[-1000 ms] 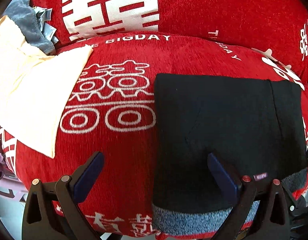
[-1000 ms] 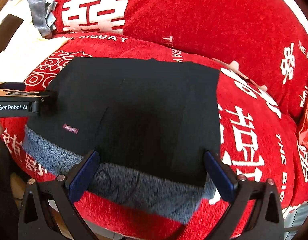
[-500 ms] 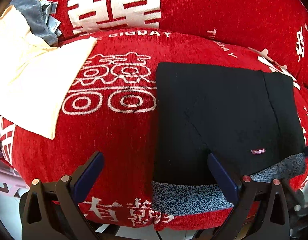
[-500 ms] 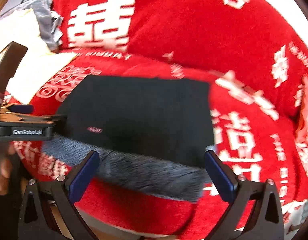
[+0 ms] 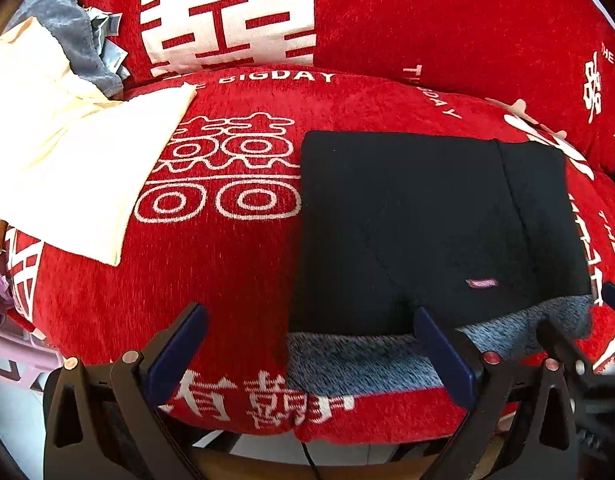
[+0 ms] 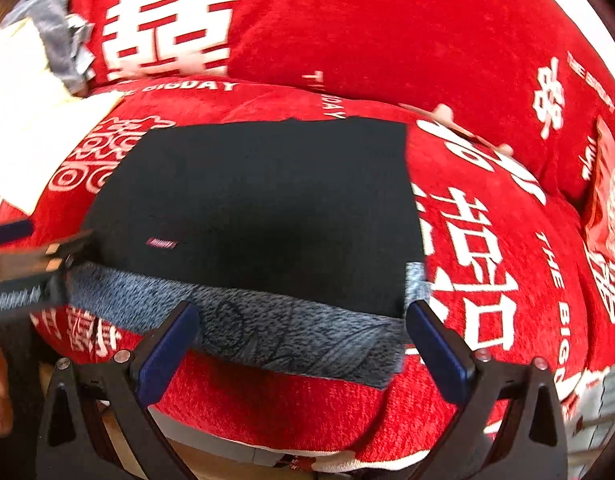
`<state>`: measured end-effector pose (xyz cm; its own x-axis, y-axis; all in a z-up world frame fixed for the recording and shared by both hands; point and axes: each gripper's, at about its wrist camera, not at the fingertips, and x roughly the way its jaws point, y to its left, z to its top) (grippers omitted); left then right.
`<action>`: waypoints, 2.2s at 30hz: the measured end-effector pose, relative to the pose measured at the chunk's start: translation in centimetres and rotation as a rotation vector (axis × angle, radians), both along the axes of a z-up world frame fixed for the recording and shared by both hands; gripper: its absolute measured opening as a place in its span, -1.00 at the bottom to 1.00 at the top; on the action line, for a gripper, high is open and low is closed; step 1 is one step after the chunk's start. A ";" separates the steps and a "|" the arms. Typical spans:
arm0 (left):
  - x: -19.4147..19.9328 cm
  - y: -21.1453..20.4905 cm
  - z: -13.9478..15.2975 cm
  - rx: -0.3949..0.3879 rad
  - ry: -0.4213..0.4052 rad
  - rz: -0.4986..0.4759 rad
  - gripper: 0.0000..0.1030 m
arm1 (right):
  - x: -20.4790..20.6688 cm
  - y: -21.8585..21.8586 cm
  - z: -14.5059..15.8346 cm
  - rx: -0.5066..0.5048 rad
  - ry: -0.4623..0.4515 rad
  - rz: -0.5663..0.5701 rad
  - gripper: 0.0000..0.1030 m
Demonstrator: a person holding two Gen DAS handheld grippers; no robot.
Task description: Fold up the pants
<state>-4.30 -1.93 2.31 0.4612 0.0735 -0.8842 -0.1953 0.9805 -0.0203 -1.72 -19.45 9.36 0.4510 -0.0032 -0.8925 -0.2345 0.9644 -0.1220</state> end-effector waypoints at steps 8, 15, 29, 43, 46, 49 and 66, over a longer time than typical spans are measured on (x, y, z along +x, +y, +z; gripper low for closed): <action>-1.1 -1.0 1.4 -0.005 -0.040 -0.026 1.00 | 0.6 -0.8 0.4 0.021 0.027 -0.095 1.00; -1.7 -1.2 1.2 0.003 -0.028 -0.041 1.00 | 0.2 -0.5 -0.2 0.003 0.037 -0.090 1.00; -2.0 -0.7 0.8 0.008 -0.016 -0.024 1.00 | 0.2 -0.9 -0.1 -0.014 0.032 -0.094 1.00; -2.0 -0.6 0.7 0.006 -0.014 -0.023 1.00 | 0.0 -0.6 0.0 -0.023 0.031 -0.083 1.00; -1.9 -0.5 0.5 0.004 -0.007 -0.025 1.00 | 0.0 -0.6 0.0 -0.025 0.032 -0.079 1.00; -1.9 -0.5 0.4 0.005 -0.005 -0.026 1.00 | 0.0 -0.5 0.0 -0.025 0.031 -0.080 1.00; -2.0 -0.6 0.3 -0.009 -0.001 -0.029 1.00 | 0.0 -0.4 0.0 -0.030 0.028 -0.079 1.00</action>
<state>-6.26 -2.54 2.64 0.4643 0.0520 -0.8842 -0.1669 0.9855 -0.0296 -1.72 -19.85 9.38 0.4229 -0.0650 -0.9038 -0.1617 0.9760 -0.1459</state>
